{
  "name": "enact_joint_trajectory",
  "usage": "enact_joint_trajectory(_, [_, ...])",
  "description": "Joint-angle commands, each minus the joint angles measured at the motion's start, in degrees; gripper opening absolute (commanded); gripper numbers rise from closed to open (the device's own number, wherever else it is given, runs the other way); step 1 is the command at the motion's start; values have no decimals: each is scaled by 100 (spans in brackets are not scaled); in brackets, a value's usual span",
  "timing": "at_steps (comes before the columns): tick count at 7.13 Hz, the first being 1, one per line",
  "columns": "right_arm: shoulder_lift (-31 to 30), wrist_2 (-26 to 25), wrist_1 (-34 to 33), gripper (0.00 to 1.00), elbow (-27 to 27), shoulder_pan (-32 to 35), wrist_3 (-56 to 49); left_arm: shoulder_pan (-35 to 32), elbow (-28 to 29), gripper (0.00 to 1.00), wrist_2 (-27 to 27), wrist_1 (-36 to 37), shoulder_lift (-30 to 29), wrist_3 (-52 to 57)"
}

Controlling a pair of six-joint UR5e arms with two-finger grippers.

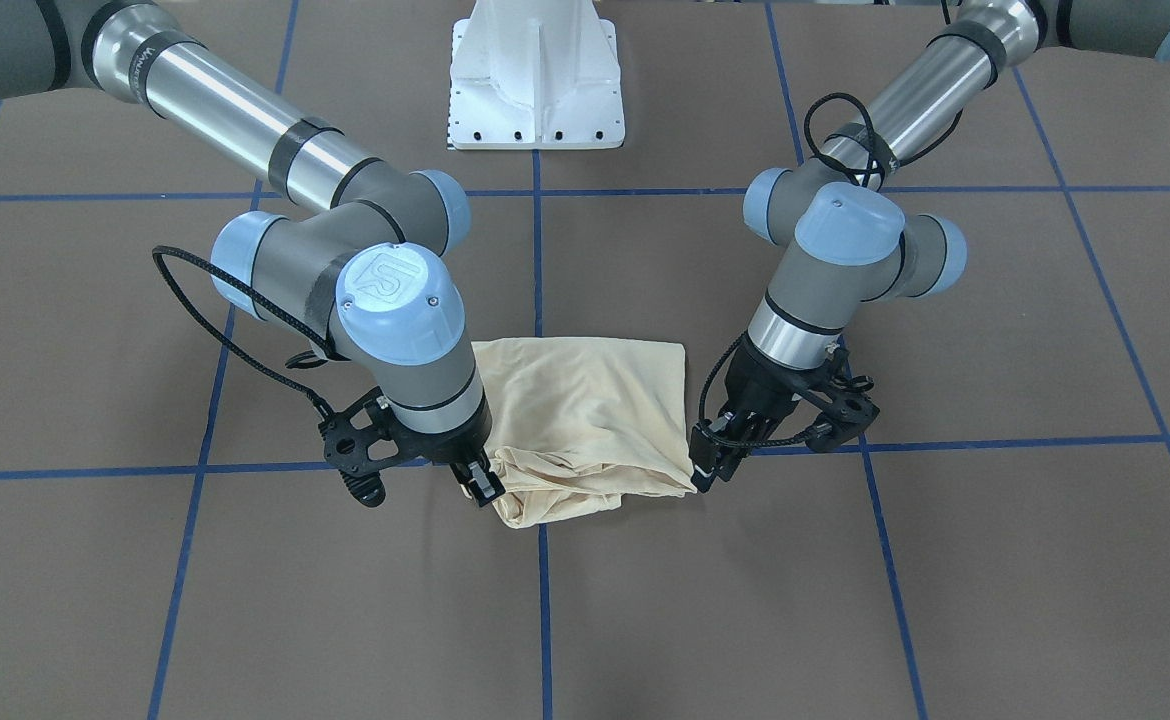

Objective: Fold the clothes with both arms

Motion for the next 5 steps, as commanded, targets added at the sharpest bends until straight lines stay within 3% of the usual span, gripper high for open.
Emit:
enact_joint_trajectory(1, [-20, -2, -10, 53, 139, -403, -74, -336, -54, 48, -637, 2, 45, 308])
enact_joint_trajectory(2, [-3, -72, -10, 17, 174, -588, -266, -591, -298, 48, -946, 28, 237, 544])
enact_joint_trajectory(3, [-12, -64, -10, 0, 252, -598, -468, -698, -466, 48, -1158, 28, 439, 669])
enact_joint_trajectory(5, [-20, -439, 43, 0, 140, -634, -760, -699, -467, 48, -1134, 28, 467, 679])
